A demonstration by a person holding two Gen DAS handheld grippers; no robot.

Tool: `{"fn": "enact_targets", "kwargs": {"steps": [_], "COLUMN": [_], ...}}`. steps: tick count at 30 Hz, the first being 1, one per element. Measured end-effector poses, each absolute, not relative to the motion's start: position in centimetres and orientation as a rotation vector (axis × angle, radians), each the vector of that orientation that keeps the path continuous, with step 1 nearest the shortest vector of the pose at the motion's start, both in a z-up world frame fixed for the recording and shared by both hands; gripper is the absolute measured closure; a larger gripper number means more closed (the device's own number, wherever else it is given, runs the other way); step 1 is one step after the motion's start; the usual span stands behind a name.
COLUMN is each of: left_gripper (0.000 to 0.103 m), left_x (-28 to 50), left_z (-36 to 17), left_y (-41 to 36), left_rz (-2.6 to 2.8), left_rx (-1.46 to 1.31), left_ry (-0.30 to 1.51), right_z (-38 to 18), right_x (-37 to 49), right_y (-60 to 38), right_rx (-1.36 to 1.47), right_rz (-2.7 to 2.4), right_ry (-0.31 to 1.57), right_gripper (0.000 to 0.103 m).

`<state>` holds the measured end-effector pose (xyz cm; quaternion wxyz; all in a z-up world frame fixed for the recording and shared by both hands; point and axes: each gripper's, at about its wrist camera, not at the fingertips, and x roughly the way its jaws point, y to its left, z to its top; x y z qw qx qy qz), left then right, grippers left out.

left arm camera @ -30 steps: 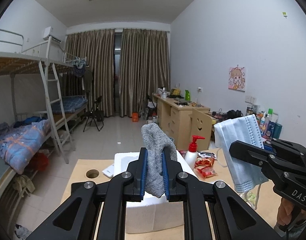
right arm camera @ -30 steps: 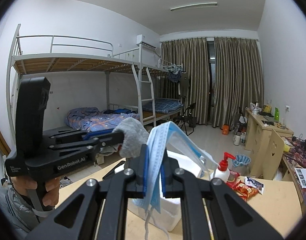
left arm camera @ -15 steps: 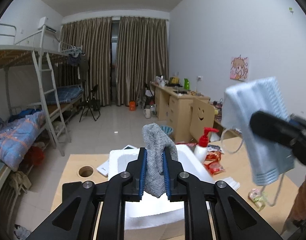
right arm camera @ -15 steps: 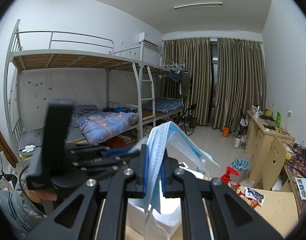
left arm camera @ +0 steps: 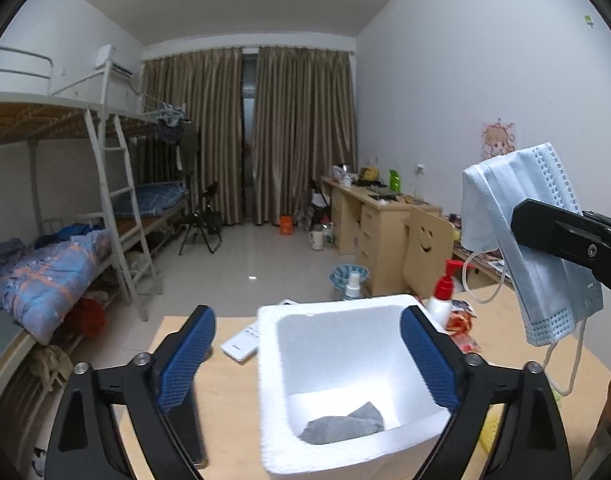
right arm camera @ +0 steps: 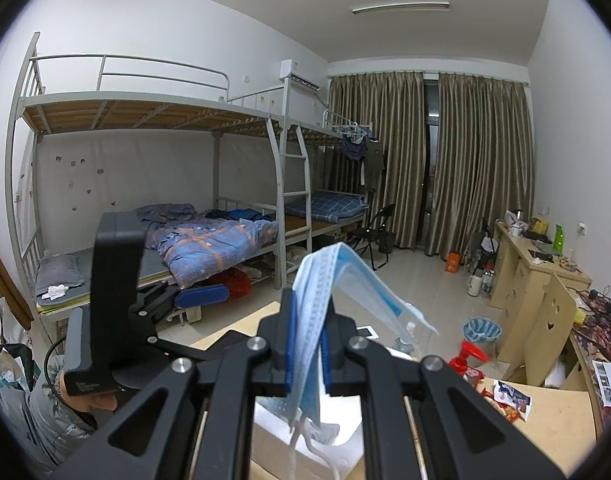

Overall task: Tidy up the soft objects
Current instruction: 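Open the left gripper to drop the grey sock into the foam box, then lower the blue mask into the foam box with the right gripper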

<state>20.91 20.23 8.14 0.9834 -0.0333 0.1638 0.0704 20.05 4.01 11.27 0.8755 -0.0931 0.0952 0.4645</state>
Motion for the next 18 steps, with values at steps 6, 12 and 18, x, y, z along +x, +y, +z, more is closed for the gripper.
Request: {"fn": "enact_targets", "kwargs": {"steps": [6,12,18], "left_gripper": [0.001,0.001,0.001], "left_x": [19.6,19.2,19.6], "left_z": [8.0,7.4,6.5], "left_y": [21.5,23.1,24.2], "left_rz": [0.183,0.225,0.217], "left_rx": [-0.057,-0.086,-0.136], "left_ry": [0.277,0.274,0.301], "right_z": [11.1,10.3,9.0], "right_x": [20.7,22.2,24.2], "right_y": [5.2,6.4,7.6], "right_rx": [-0.187,-0.16,-0.168], "right_rz": [1.017,1.067,1.056], "right_ry": [0.205,0.24,0.337], "right_gripper": [0.089,0.089,0.041]}}
